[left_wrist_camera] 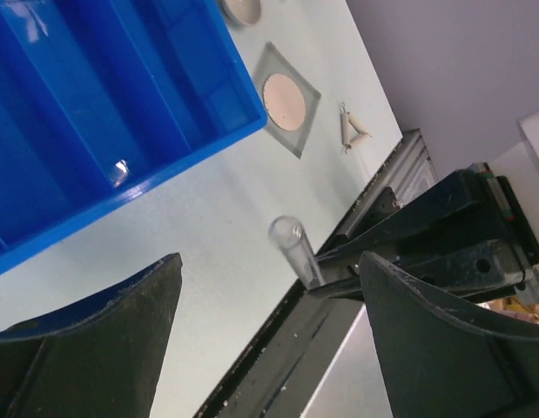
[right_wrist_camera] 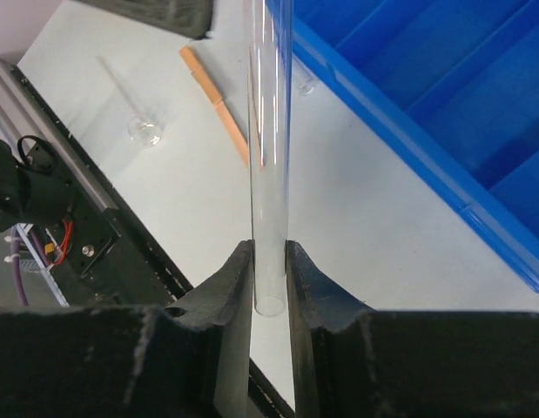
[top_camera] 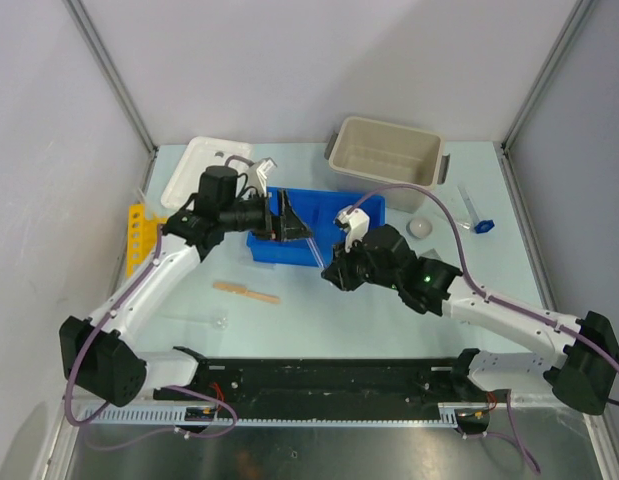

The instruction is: Organize the chemistry lab equipment

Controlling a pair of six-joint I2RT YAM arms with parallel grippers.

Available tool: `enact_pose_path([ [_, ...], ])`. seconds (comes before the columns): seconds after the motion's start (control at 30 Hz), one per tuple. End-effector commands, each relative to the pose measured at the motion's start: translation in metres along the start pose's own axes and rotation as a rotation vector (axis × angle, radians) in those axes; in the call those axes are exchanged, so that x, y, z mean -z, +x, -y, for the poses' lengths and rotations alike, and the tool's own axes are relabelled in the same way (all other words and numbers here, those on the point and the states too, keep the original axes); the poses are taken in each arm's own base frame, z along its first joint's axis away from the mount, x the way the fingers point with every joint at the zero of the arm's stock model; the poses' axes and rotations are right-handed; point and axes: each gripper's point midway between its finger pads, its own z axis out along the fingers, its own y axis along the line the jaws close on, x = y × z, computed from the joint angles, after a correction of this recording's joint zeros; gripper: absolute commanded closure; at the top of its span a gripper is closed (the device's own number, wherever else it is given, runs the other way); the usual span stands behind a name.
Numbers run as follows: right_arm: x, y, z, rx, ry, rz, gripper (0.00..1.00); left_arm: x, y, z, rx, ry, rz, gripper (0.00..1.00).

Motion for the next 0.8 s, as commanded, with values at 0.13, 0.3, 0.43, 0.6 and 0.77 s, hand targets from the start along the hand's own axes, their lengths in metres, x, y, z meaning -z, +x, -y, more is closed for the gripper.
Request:
enact_pose_path([
  [0.13,-0.003,-0.027,-0.027,0.0,-0.063,0.096,0.79,-0.003,-0.01,0.019,0.043,0.086,-0.02,0.24],
  [0.3,-0.005,-0.023,-0.027,-0.001,-0.058,0.084,0.79,-0.003,-0.007,0.018,0.056,0.091,-0.029,0.36],
  [0.43,-0.009,-0.017,-0.026,-0.003,-0.051,0.063,0.78,-0.002,-0.006,0.019,0.059,0.095,-0.028,0.42],
  [0.6,-0.013,-0.014,-0.025,-0.009,-0.044,0.055,0.78,-0.001,-0.001,0.02,0.068,0.105,-0.041,0.56],
  [0.77,-0.018,-0.011,-0.026,-0.019,-0.046,0.047,0.78,0.001,0.005,0.02,0.069,0.106,-0.046,0.72],
])
